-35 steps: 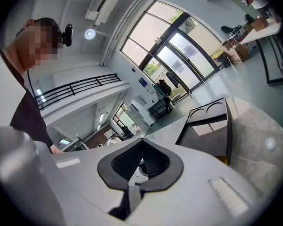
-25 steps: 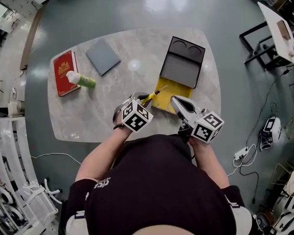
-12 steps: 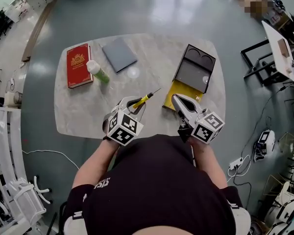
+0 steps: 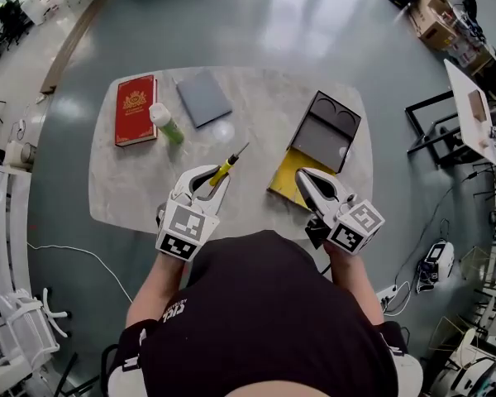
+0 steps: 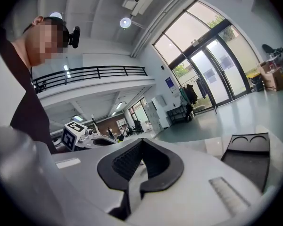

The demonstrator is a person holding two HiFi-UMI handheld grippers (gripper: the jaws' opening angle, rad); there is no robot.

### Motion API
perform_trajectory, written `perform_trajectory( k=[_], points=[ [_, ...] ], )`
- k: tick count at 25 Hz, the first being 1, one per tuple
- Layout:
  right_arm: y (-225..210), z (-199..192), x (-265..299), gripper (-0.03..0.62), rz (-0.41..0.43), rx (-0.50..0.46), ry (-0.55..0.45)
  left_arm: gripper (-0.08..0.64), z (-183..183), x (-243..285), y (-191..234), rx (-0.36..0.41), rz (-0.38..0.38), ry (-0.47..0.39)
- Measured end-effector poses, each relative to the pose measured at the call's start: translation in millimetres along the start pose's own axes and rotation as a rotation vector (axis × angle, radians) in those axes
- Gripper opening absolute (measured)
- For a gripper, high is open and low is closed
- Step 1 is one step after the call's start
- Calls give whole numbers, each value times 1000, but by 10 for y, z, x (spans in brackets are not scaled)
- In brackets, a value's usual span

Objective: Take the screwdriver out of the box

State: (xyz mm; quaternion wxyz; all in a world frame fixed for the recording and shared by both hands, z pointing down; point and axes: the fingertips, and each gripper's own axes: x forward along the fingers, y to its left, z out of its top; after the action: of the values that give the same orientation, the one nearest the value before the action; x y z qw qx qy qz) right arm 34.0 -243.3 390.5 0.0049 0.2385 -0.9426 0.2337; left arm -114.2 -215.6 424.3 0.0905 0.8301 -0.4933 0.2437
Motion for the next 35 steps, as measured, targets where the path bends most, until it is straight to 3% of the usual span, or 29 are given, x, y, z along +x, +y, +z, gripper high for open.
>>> perform_trajectory(
  k=[5,11,16,25,35],
  points=[
    [40,174,-106,12,15,-42,-43,69,299,-171,-43,-25,21,-93],
    [58,386,-217,12,23,-77,-97,69,527,-273,-37,6,79,-157],
    [84,434,-235,12,42,-89,-110,69,644,-342,-12,-49,91,-214],
    [307,483,-261,11,105,-147,-106,69,764,-437,-35,-65,119,-256],
    [303,464,-378,11,97,-160,-111,69,767,-403,-124,-78,110,-258]
  ],
)
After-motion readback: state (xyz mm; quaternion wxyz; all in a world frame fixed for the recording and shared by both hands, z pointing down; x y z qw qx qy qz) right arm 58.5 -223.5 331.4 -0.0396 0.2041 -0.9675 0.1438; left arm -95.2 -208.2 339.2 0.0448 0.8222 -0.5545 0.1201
